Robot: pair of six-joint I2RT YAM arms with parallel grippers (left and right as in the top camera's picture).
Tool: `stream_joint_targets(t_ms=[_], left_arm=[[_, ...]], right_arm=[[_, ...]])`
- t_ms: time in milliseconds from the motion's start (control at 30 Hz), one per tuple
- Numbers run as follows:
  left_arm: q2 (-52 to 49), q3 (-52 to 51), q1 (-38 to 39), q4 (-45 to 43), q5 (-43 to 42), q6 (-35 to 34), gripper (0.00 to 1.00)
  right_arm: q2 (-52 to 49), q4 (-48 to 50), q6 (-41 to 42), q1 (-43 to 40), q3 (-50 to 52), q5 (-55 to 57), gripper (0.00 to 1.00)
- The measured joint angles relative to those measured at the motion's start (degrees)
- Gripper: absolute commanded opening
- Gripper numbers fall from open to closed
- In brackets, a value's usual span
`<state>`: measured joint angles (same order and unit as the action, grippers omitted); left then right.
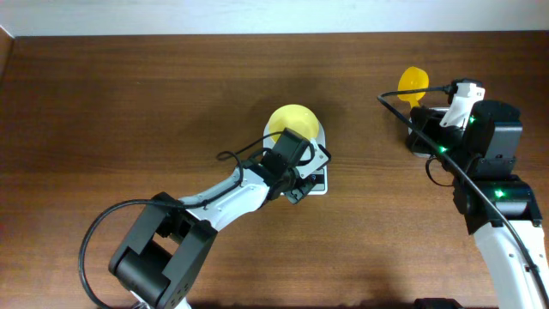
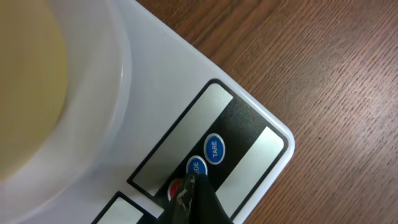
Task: Scoop item into bowl and weigh 50g on scale
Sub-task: 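Move the left gripper to the scale's front buttons, then press the TARE button on the scale with the left gripper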
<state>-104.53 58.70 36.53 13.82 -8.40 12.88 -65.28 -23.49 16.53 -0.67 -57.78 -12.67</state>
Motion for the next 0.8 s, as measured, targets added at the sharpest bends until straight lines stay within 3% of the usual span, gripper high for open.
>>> stream_joint_targets(t_ms=[800], left_arm=[[-0.76, 0.00, 0.00, -1.66, 2.64, -0.31, 0.00]], right_arm=[[0.00, -0.02, 0.00, 0.00, 0.00, 0.00, 0.04]])
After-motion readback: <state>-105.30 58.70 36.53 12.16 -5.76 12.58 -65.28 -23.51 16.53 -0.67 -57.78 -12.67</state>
